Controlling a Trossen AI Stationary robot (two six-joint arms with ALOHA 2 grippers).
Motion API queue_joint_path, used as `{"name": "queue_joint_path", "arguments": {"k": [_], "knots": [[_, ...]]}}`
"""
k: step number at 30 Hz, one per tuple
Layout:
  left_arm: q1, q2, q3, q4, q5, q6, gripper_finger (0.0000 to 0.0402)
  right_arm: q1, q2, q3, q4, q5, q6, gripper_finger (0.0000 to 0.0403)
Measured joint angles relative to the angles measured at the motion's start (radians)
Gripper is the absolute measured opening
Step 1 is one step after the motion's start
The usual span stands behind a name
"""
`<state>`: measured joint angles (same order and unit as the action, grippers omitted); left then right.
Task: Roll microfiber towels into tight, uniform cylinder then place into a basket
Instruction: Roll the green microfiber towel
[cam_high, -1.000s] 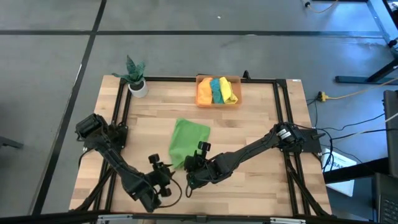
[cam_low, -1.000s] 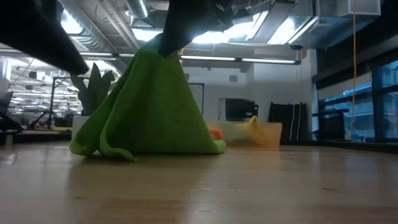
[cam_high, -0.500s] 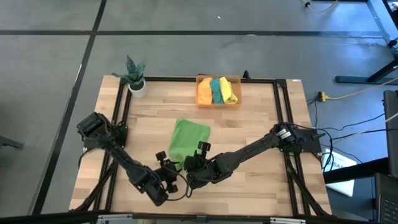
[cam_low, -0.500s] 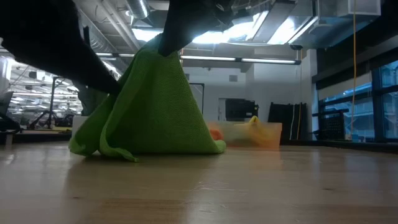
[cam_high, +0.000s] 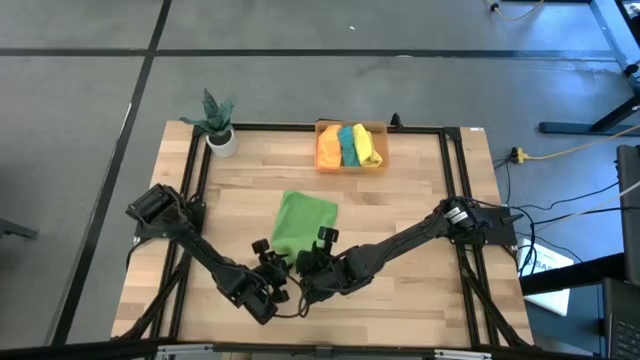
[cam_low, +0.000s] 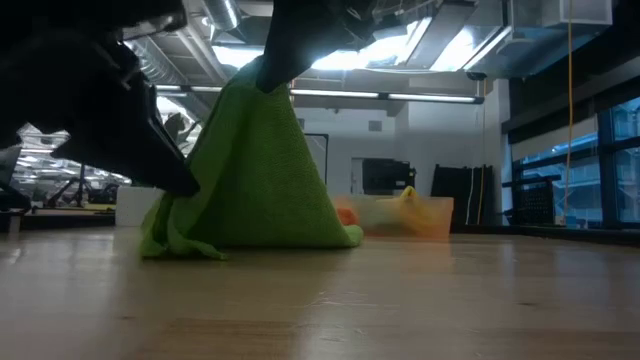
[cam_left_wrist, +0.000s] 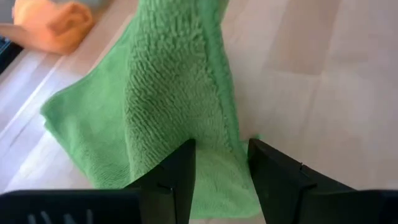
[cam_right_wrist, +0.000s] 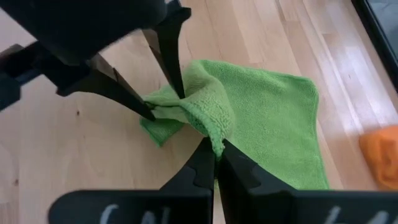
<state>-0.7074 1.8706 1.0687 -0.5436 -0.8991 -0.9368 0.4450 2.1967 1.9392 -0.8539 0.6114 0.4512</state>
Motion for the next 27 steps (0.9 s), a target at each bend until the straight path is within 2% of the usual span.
{"name": "queue_joint_path", "arguments": {"k": [9, 20, 24, 27], "knots": [[0.03, 0.01, 0.0, 0.006, -0.007, -0.054, 0.0138, 0.0, 0.0, 0.0, 0.002, 0.001, -0.01, 0.0008], [0.08, 0.074, 0.0, 0.008, 0.034, -0.075, 0.0135, 0.0, 0.0, 0.0, 0.01, 0.001, -0.01, 0.0008], [0.087, 0.066, 0.0, -0.007, 0.044, -0.068, 0.0113, 0.0, 0.0, 0.0, 0.011, 0.001, -0.01, 0.0008], [0.085, 0.066, 0.001, -0.02, 0.055, -0.047, 0.0076, 0.0, 0.0, 0.0, 0.013, 0.0, -0.01, 0.0008]]}}
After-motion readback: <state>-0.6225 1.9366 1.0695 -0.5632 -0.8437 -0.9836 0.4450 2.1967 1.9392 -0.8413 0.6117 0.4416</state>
